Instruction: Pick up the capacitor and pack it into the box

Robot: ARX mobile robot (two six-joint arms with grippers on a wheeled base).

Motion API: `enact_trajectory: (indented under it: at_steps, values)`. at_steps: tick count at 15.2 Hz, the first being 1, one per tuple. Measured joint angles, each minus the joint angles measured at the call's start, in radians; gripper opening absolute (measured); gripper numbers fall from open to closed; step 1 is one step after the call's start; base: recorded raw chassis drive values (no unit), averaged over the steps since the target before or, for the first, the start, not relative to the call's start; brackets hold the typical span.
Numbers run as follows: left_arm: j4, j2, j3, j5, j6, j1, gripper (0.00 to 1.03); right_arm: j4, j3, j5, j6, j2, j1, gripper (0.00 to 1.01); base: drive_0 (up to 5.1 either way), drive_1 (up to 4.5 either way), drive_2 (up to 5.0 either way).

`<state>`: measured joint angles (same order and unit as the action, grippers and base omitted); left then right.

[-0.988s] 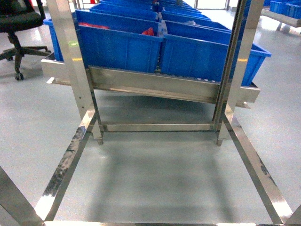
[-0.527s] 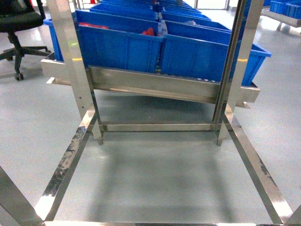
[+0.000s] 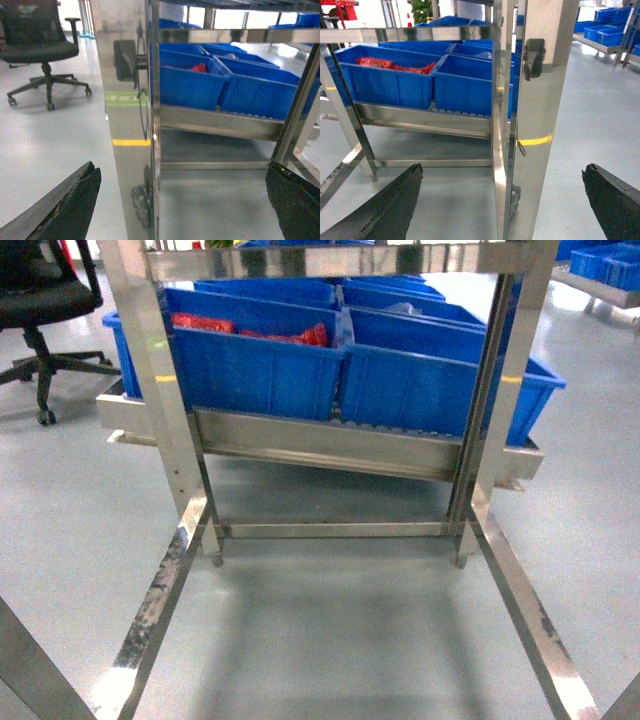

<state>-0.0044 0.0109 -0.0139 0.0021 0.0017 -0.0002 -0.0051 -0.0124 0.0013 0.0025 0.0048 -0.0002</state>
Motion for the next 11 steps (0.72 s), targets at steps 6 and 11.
enact_trajectory:
  at_steps: [6, 11]
  values:
    - [0.000, 0.000, 0.000, -0.002, -0.001, 0.000, 0.98, 0.000, 0.000, 0.000, 0.002, 0.000, 0.000, 0.98, 0.0, 0.00, 0.0]
    - [0.001, 0.000, 0.000, -0.003, -0.001, 0.000, 0.98, 0.000, 0.000, -0.002, 0.000, 0.000, 0.000, 0.98, 0.0, 0.00, 0.0]
